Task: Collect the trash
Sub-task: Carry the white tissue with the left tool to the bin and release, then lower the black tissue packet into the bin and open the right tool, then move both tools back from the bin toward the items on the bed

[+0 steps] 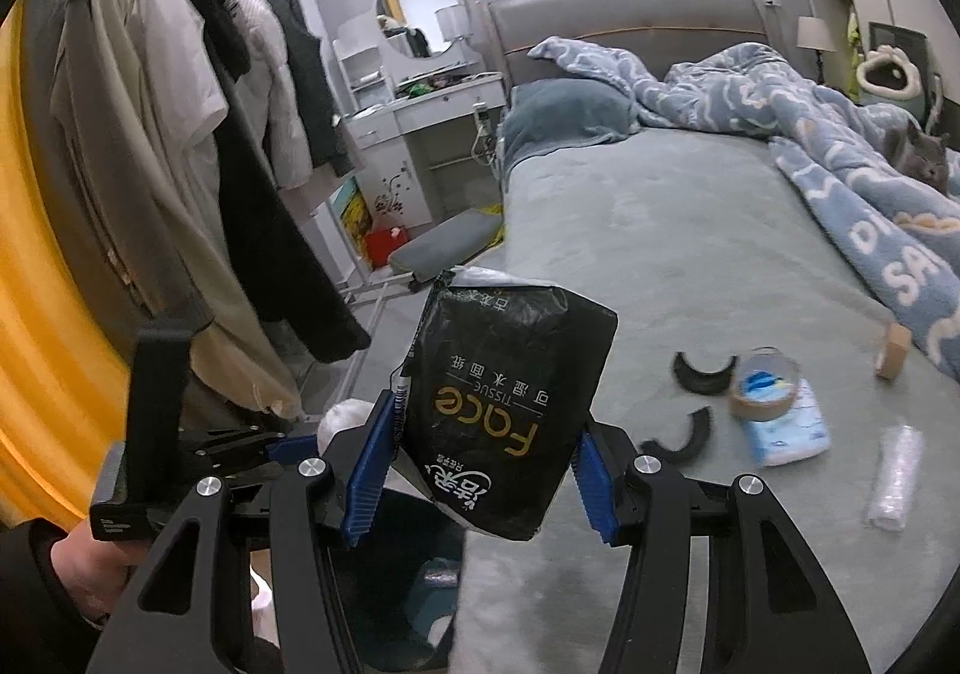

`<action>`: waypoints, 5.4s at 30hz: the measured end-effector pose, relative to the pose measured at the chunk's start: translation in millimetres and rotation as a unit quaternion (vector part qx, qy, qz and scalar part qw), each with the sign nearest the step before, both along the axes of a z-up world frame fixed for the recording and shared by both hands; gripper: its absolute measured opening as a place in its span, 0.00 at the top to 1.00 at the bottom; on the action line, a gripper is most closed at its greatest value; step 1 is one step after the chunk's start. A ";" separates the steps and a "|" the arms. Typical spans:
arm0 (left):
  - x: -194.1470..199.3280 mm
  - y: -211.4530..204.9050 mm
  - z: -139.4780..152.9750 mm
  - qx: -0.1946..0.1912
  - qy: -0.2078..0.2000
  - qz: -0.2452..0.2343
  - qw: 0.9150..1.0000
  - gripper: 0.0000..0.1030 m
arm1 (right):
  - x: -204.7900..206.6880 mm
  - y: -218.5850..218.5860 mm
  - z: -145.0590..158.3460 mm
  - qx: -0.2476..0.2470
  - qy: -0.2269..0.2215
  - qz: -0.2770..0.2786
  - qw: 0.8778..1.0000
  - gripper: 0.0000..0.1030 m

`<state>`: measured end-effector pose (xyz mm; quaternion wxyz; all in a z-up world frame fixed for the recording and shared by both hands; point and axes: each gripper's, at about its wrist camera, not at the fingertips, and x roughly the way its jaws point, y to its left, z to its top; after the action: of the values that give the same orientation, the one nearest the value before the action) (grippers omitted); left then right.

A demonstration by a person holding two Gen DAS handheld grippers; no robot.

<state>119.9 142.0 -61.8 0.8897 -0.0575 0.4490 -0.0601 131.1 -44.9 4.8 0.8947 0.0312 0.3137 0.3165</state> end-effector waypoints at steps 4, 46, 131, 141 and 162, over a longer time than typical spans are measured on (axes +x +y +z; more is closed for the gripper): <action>-4.1 19.1 -14.9 -0.004 0.026 0.016 1.000 0.54 | -1.8 19.8 -4.2 -0.004 0.011 0.012 1.000 0.46; -68.4 136.9 -118.8 -0.043 0.198 0.047 0.978 0.25 | 2.5 210.2 -137.9 -0.160 0.169 0.107 0.967 0.46; -30.4 4.2 71.2 -0.021 -0.130 0.031 0.991 0.05 | -13.7 7.4 -15.8 -0.113 -0.028 -0.060 0.991 0.03; -7.4 -56.7 61.5 0.003 -0.143 -0.030 0.989 0.05 | 8.3 -57.4 -21.9 -0.132 -0.025 -0.129 0.983 0.03; 48.5 -152.0 15.5 0.014 -0.126 -0.119 0.985 0.06 | 56.8 -166.6 -53.9 -0.130 0.008 -0.189 0.973 0.03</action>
<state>168.3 -10.0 -46.3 0.9265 0.0172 0.3373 -0.1657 187.9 -211.5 -49.2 0.9320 -0.0244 0.3480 0.0981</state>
